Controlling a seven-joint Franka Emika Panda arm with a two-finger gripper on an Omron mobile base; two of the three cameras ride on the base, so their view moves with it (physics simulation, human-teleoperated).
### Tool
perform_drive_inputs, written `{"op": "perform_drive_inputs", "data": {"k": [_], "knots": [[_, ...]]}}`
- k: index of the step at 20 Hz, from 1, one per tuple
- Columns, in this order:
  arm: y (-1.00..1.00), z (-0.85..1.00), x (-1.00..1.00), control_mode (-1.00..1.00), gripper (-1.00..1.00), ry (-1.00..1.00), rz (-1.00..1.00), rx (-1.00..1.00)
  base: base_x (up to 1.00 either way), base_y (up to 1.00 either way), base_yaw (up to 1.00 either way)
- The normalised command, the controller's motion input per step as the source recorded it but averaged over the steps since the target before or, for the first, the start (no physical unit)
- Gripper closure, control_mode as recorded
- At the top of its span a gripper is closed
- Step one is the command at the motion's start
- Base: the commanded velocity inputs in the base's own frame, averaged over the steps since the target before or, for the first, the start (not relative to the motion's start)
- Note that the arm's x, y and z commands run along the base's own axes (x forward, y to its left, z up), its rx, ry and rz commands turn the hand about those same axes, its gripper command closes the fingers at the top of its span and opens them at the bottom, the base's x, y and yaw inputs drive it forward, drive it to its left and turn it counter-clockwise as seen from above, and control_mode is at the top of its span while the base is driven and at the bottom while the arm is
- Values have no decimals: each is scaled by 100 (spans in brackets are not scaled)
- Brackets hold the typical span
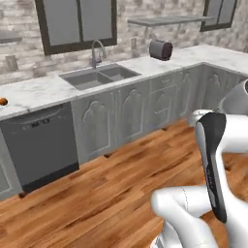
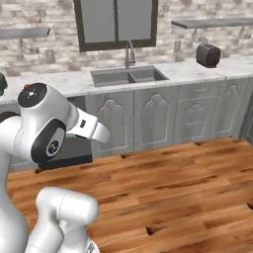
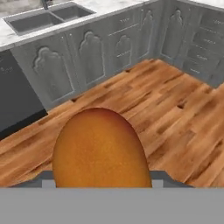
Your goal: Pick the mango and tangerine from the fridge and place them on the plate next to the blender to make a fruit smoothie.
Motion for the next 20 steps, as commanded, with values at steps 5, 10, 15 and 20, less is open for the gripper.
{"op": "perform_drive_inputs", "data": {"k": [5,10,15,20], "knots": [[0,0,0,100,100,0,0,0,7,79,79],[0,0,0,100,100,0,0,0,58,100,53],[0,0,0,100,100,0,0,0,100,31,21],[0,0,0,100,100,0,0,0,100,-1,2]]}}
